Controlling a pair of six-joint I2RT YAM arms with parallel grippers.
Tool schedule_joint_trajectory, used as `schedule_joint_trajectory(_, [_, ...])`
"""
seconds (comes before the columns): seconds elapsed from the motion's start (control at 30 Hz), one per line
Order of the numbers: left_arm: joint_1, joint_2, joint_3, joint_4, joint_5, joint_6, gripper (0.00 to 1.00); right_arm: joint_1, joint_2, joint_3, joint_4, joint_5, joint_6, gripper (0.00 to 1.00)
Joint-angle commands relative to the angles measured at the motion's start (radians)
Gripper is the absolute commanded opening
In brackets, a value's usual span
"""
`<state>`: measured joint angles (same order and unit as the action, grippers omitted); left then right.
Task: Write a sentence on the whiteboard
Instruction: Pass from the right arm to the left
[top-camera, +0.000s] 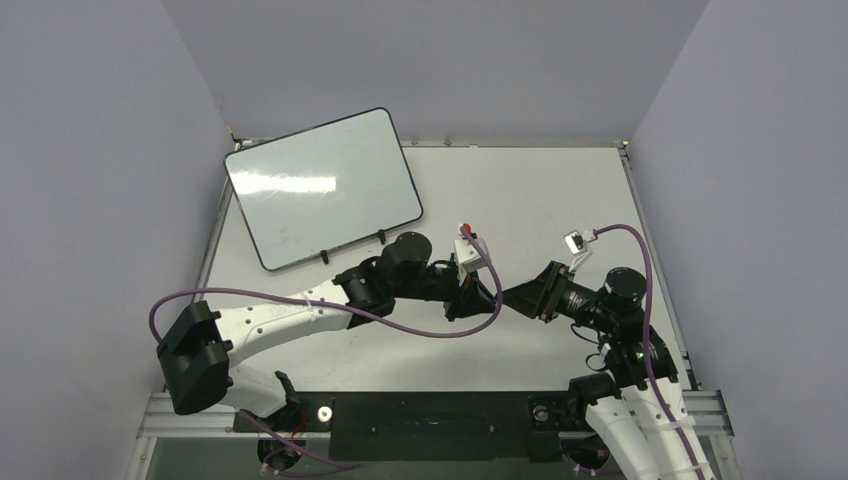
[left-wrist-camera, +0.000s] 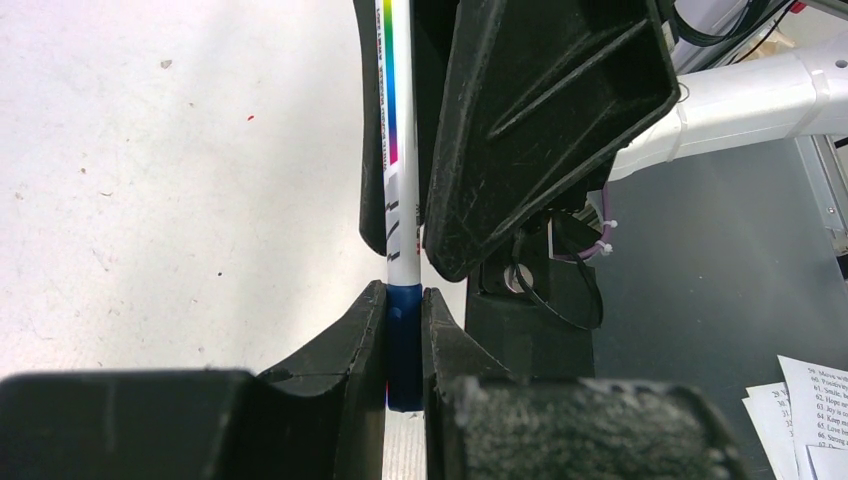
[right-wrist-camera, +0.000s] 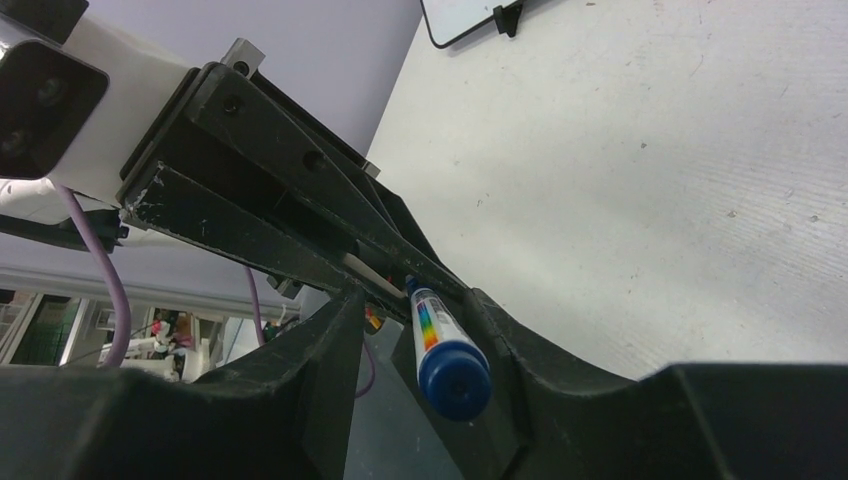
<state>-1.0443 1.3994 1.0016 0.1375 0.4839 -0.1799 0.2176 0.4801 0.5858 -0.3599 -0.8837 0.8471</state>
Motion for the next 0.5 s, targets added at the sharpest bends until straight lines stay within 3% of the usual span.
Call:
schedule_joint_trajectory(0.0, [0.009,-0.028,0.062,0.008,0.027,0.018,0.00,0.011,-0.011,0.018,0.018,-0.022,-0.017,0.36])
schedule_joint_trajectory(0.47, [0.008,-0.001,0.088,0.014,0.047,0.019,0.00,0.021,-0.018,0.014,0.020,-0.012,-0.017,0.23])
